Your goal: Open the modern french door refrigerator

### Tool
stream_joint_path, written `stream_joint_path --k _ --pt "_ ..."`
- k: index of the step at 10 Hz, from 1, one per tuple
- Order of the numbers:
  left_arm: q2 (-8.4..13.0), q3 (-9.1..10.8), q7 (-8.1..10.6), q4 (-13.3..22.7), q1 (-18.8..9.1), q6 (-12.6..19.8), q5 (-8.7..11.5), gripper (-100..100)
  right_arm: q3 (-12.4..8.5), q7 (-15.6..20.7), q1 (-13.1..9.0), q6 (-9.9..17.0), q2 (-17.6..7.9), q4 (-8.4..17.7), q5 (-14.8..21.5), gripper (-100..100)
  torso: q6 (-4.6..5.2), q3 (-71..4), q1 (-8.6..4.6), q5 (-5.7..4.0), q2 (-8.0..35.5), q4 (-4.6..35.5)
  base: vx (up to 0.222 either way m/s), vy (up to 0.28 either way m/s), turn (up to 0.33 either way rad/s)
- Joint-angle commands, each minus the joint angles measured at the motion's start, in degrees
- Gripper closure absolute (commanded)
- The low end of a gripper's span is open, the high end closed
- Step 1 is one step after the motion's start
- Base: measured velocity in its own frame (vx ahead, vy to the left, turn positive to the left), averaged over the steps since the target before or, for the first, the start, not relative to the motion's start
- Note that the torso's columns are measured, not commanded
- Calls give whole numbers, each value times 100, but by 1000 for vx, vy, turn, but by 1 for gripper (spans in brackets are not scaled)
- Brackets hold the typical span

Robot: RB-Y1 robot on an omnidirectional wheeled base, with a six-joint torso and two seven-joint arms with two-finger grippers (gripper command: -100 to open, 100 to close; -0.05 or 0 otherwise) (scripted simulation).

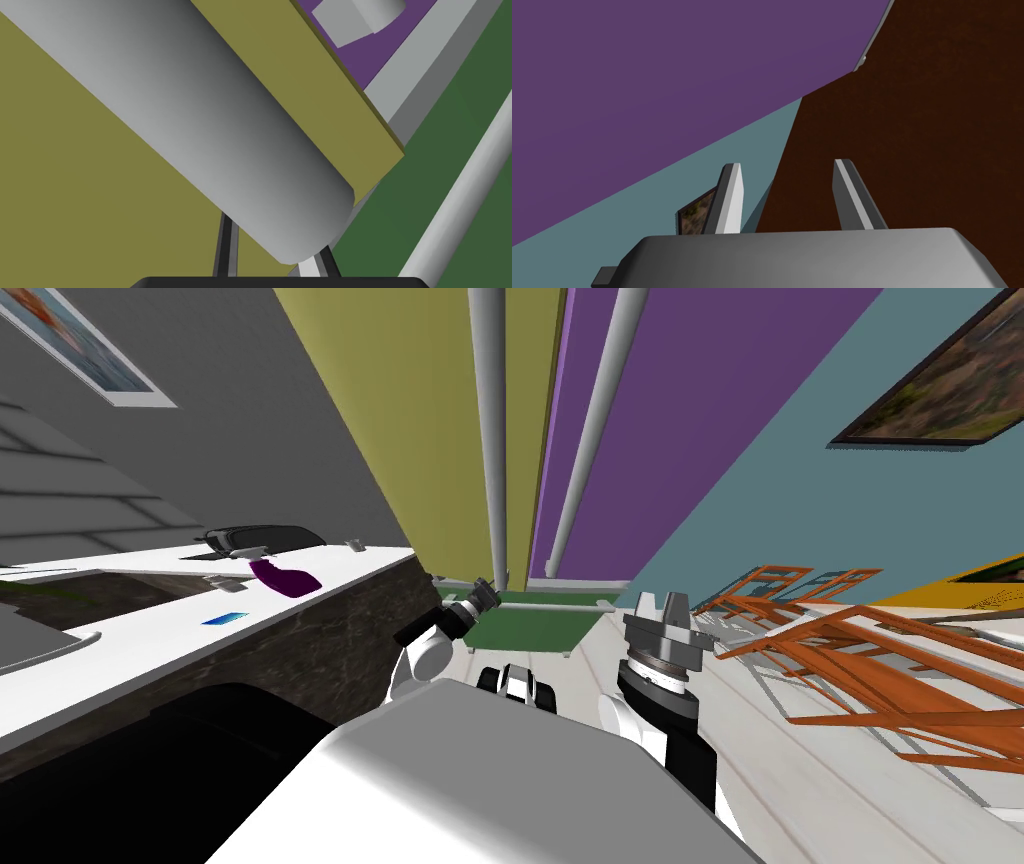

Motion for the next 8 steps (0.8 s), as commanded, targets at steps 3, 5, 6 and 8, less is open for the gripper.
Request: stream_joint_path --k 3,5,6,8 --pt "169 -242 -35 -7 -89 116 176 100 0 0 1 0 0 0 0 0 16 -8 -38 -14 -10 1 -152 155 -79" --pt "268 -412 -93 69 -206 180 358 100 0 0 2 -1 0 -1 0 0 28 -26 -31 -15 -31 -10 -104 194 -128" --pt "310 -492 -120 98 -268 200 445 100 0 0 2 -1 0 -1 0 0 11 -13 -13 -5 -19 -8 -74 186 -98" --pt "393 -652 -175 155 -393 240 619 100 0 0 1 -1 0 -1 0 0 0 2 9 3 8 1 -120 219 -110"
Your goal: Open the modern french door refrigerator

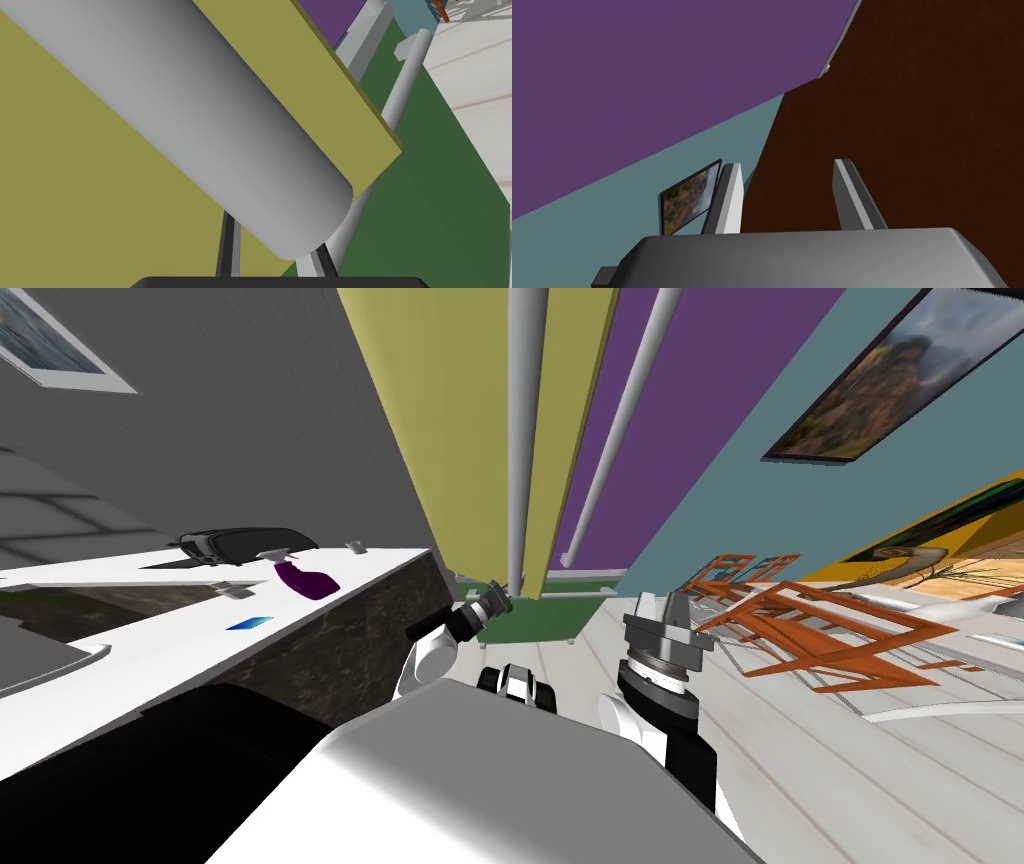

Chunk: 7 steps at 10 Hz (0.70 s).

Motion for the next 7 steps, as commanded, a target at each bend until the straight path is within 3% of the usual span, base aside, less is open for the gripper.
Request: stream_joint_path --k 1,5,6,7 --pt "129 -230 -92 97 -160 15 262 100 0 0 0 0 -1 0 0 0 -1 8 12 5 3 -4 -96 275 -146" --pt "296 -549 -201 211 -410 95 610 100 0 0 0 0 0 0 0 0 9 13 -21 -7 13 0 -146 226 -122" --pt "280 -476 -191 181 -325 59 538 100 0 0 0 0 0 0 0 0 9 7 -23 -8 5 4 -56 121 -31" --pt "394 -663 -224 186 -382 82 673 100 1 0 1 0 1 0 0 0 -2 -22 -50 -12 -34 -1 -51 202 -184"
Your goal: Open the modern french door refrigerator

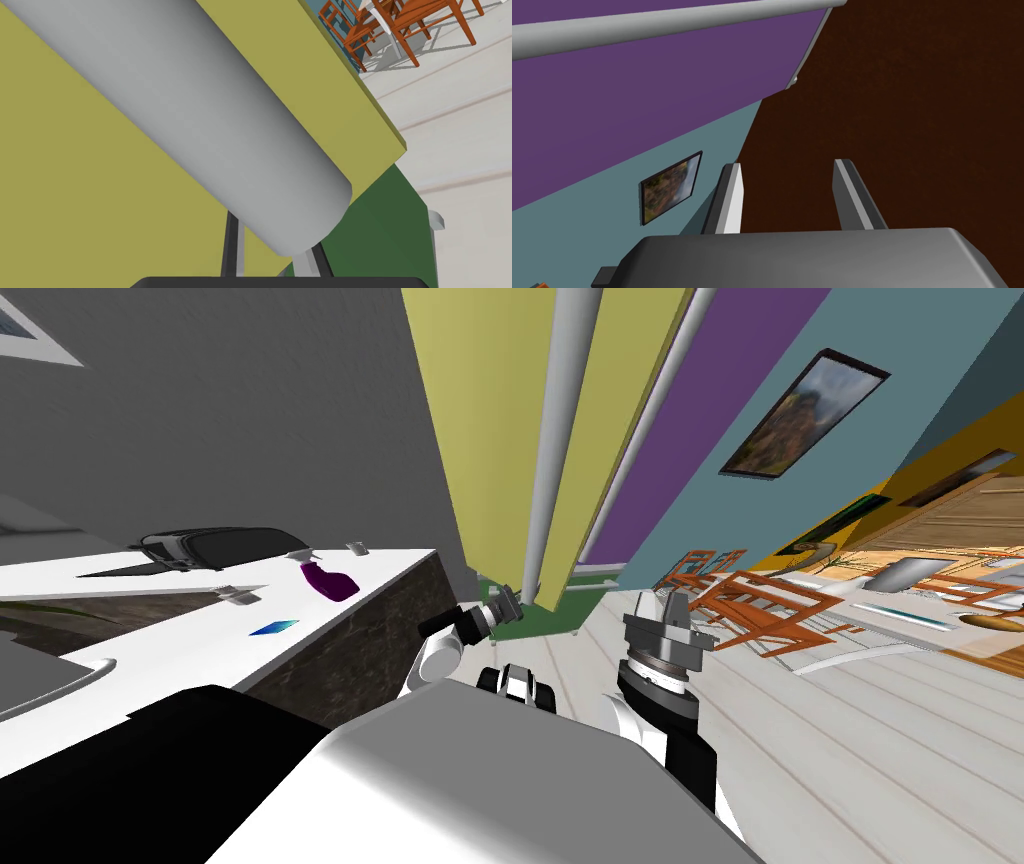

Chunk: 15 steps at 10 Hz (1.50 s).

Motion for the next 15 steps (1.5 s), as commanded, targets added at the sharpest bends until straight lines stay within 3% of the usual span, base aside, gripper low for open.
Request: stream_joint_path --k 1,5,8,9,12,15 --pt "93 -178 -32 -12 -63 -8 118 100 -1 0 0 0 -1 -1 0 0 22 -3 21 0 -3 -8 -53 266 -177" --pt "280 -535 -95 -35 -189 -25 353 100 -1 0 0 0 -1 0 0 0 -10 11 82 25 22 2 -64 233 -158" --pt "419 -803 -143 -52 -283 -37 529 100 -1 0 0 0 -1 0 0 0 0 25 49 14 38 5 -78 244 -160" --pt "355 -676 -79 -63 -337 98 526 -100 -1 0 0 0 -2 0 0 0 6 30 36 9 47 10 -32 118 66" --pt "199 -479 161 -174 -692 578 675 -100 1 0 2 -1 2 -1 0 0 11 -26 -26 -10 -28 -11 18 -52 176" --pt "44 -282 401 -285 -1046 1059 823 -100 2 0 2 -1 2 -2 0 0 -10 -2 78 27 13 8 16 -47 129"
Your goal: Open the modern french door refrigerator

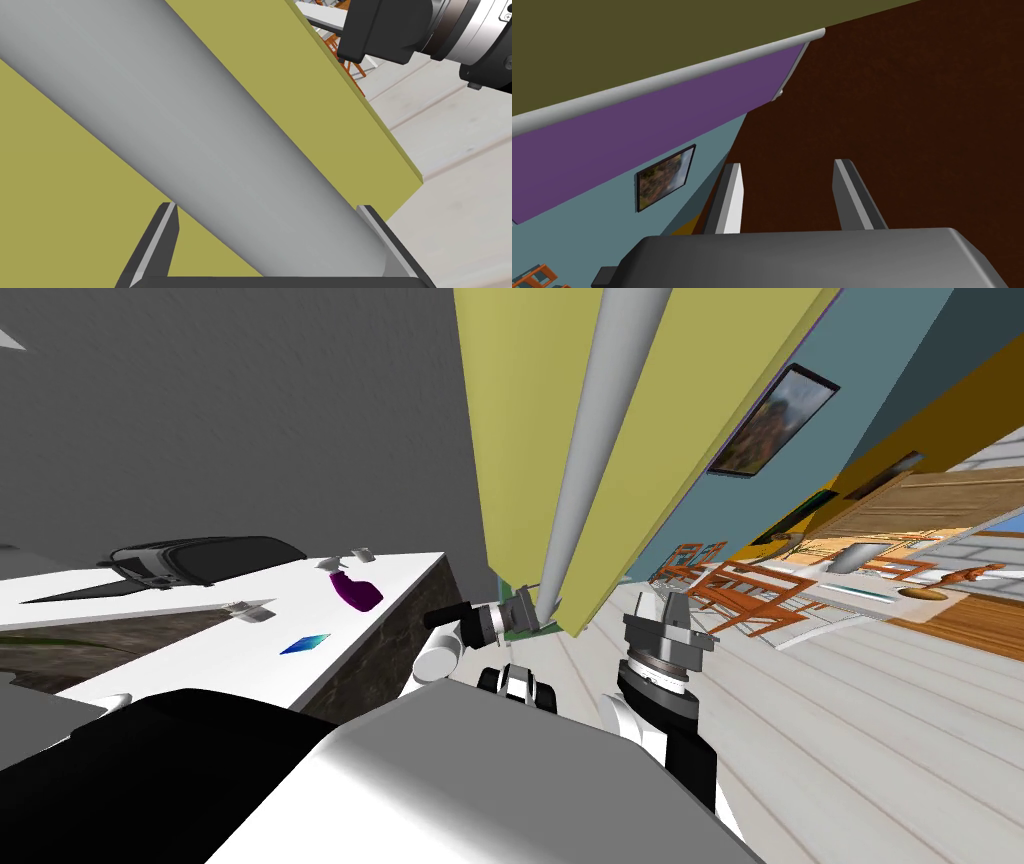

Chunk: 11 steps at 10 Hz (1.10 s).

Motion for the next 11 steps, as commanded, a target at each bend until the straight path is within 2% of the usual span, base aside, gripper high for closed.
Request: stream_joint_path --k 1,2,4,6,7,8,11 --pt "-168 159 205 -107 -328 381 134 -100 0 0 0 0 0 0 0 0 -2 0 29 11 15 12 12 -33 160" --pt "-168 159 205 -107 -328 381 134 -100 -1 0 0 0 -1 0 0 0 3 -7 38 15 23 20 2 -11 63" --pt "-272 291 365 -181 -565 701 233 -100 -1 0 -1 0 -1 1 0 0 7 -32 24 14 20 35 -9 -6 126" --pt "-272 291 365 -181 -565 701 233 -100 -1 0 -1 0 -1 1 0 0 9 -53 11 12 20 51 5 -6 13" --pt "-134 287 271 -38 -461 849 238 -100 -1 0 -1 0 -1 1 0 0 13 -46 4 9 18 47 0 0 0" --pt "-121 285 253 -19 -446 849 233 0 -1 0 -1 1 -1 1 0 0 11 -26 0 2 5 18 0 0 0" --pt "-109 281 249 -6 -435 872 229 0 -1 0 -1 0 -1 1 0 0 2 5 -12 -6 -10 -17 0 0 0"
